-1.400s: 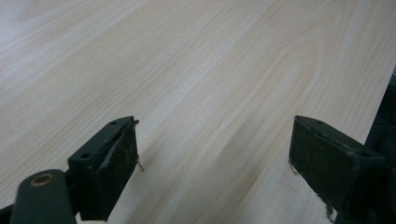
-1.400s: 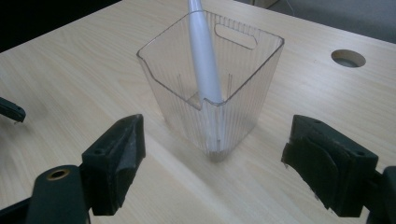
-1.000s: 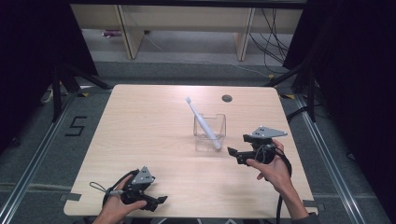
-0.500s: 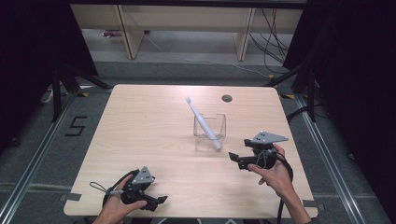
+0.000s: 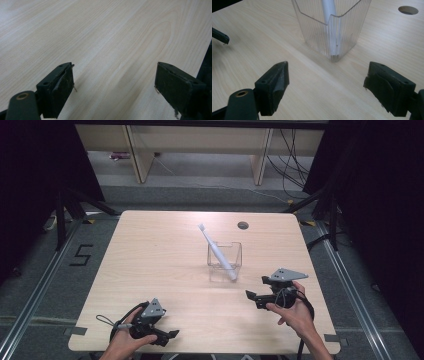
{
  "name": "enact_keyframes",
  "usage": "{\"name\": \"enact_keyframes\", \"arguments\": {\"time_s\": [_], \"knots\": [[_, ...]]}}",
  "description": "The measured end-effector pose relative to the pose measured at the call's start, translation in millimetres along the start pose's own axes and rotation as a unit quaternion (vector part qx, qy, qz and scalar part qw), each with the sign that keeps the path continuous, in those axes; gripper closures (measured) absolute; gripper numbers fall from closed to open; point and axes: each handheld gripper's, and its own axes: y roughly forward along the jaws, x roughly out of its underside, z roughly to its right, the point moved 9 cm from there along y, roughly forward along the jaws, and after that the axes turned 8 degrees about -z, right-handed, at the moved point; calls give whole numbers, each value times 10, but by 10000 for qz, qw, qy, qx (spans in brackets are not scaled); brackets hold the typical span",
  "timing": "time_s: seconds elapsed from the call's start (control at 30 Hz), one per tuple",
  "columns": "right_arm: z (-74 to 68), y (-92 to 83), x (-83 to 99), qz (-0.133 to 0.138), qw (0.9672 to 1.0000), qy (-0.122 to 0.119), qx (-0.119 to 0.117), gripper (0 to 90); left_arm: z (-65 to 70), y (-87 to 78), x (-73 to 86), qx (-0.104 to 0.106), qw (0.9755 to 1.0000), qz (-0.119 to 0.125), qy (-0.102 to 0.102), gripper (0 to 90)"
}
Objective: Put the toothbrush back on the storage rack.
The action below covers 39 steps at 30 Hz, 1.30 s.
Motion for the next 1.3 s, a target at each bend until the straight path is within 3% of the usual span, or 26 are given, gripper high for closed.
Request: {"name": "enact_keyframes", "arguments": {"time_s": [0.03, 0.1, 0.13, 0.17, 0.27, 0.43, 0.47, 0.5, 0.53, 0.57, 0.63, 0.67, 0.7, 0.73, 0.77, 0.8, 0.87, 0.9, 0.93, 1.0, 1.03, 1.07, 1.13, 1.17, 1.2, 1.3], "knots": [[29, 3, 10, 8, 9999, -156, 35, 189, 0, 0, 0, 0, 10000, 0, 1, 149], [15, 10, 55, -42, 10000, -43, -12, 189, 1, 1, 1, 1, 10000, -2, -1, 149], [31, 12, 65, -35, 9999, -136, 8, 189, 1, 1, 1, 1, 10000, -4, -1, 149], [14, 17, 87, -34, 10000, 37, -12, 188, 1, 1, 1, 2, 10000, -4, 1, 149], [40, 17, 122, -42, 10000, -64, 36, 187, 1, 1, 1, -1, 10000, -4, 0, 149], [21, 10, 192, -114, 9999, 38, -21, 187, 4, 3, 1, 9, 10000, -5, 4, 149], [38, 8, 197, -93, 9999, -52, 16, 186, 2, 2, 1, 5, 10000, -6, 8, 149], [8, 17, 203, -54, 9999, 84, -47, 186, 2, 1, 2, 4, 10000, -6, 9, 149], [24, 16, 204, -27, 10000, -37, -37, 186, 1, 0, 1, 1, 10000, -6, 13, 149], [-9, 7, 230, -117, 9998, 116, -109, 186, 2, 0, 1, 1, 10000, -5, 9, 149], [19, -2, 241, -97, 9999, -24, -17, 186, 8, 6, 5, 13, 10000, -5, -62, 149], [-20, 7, 255, -99, 9998, 120, -116, 184, 10, 3, 2, 15, 10000, 0, -45, 149], [5, -5, 267, -143, 9999, -21, -47, 183, 2, 1, 3, 3, 10000, -11, 12, 149], [-10, -5, 279, -139, 9999, 56, -61, 183, 2, 2, 3, 4, 10000, -10, 1, 149], [4, -8, 282, -125, 9999, -33, -39, 182, 2, 2, 3, 3, 10000, -11, 3, 149], [-30, -3, 298, -143, 9998, 93, -140, 181, 2, 1, 3, 4, 10000, -13, 9, 149], [-1, -1, 305, -117, 9999, -70, -75, 178, 1, -1, 2, 1, 10000, -7, 12, 149], [-39, 4, 320, -130, 9997, 111, -153, 175, 0, -2, 2, 3, 10000, -4, 4, 149], [-9, -3, 332, -167, 9998, -37, -64, 173, 5, -3, 3, 23, 10000, -3, -6, 149], [-37, 7, 352, -162, 9998, 55, -106, 171, -3, -2, 3, -5, 10000, -9, 7, 149], [-23, 7, 362, -174, 9998, -85, -96, 171, 0, -1, 2, -2, 10000, -3, 0, 149], [-77, 14, 383, -229, 9993, 112, -255, 170, 0, -1, 2, -1, 10000, -5, 10, 149], [-46, 1, 399, -242, 9996, -60, -122, 170, 1, -1, 2, 1, 10000, -5, 11, 149], [-93, 8, 418, -274, 9992, 73, -279, 169, 1, -1, 2, 0, 10000, -4, 8, 149], [-54, -4, 424, -265, 9996, -79, -102, 168, -1, -2, 4, -1, 10000, -12, 17, 149], [-80, -8, 479, -368, 9992, -24, -147, 166, 4, -3, 1, 16, 10000, 0, 12, 149]]}}
